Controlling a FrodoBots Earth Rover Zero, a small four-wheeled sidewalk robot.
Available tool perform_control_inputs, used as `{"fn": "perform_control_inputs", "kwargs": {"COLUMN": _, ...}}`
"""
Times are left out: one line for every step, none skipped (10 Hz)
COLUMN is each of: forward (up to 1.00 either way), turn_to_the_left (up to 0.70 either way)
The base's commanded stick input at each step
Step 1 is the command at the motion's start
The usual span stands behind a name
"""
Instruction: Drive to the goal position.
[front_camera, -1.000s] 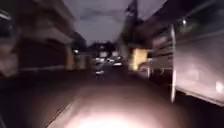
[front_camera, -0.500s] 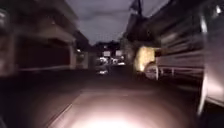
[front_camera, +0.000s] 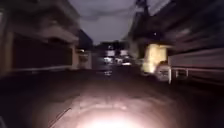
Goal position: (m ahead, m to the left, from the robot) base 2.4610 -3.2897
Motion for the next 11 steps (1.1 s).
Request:
{"fn": "perform_control_inputs", "kwargs": {"forward": 1.0, "turn_to_the_left": 0.0}}
{"fn": "perform_control_inputs", "kwargs": {"forward": 1.0, "turn_to_the_left": 0.0}}
{"fn": "perform_control_inputs", "kwargs": {"forward": 1.0, "turn_to_the_left": 0.0}}
{"fn": "perform_control_inputs", "kwargs": {"forward": 1.0, "turn_to_the_left": 0.0}}
{"fn": "perform_control_inputs", "kwargs": {"forward": 1.0, "turn_to_the_left": 0.0}}
{"fn": "perform_control_inputs", "kwargs": {"forward": 1.0, "turn_to_the_left": 0.0}}
{"fn": "perform_control_inputs", "kwargs": {"forward": 1.0, "turn_to_the_left": 0.0}}
{"fn": "perform_control_inputs", "kwargs": {"forward": 1.0, "turn_to_the_left": 0.0}}
{"fn": "perform_control_inputs", "kwargs": {"forward": 1.0, "turn_to_the_left": 0.0}}
{"fn": "perform_control_inputs", "kwargs": {"forward": 1.0, "turn_to_the_left": 0.0}}
{"fn": "perform_control_inputs", "kwargs": {"forward": 1.0, "turn_to_the_left": 0.0}}
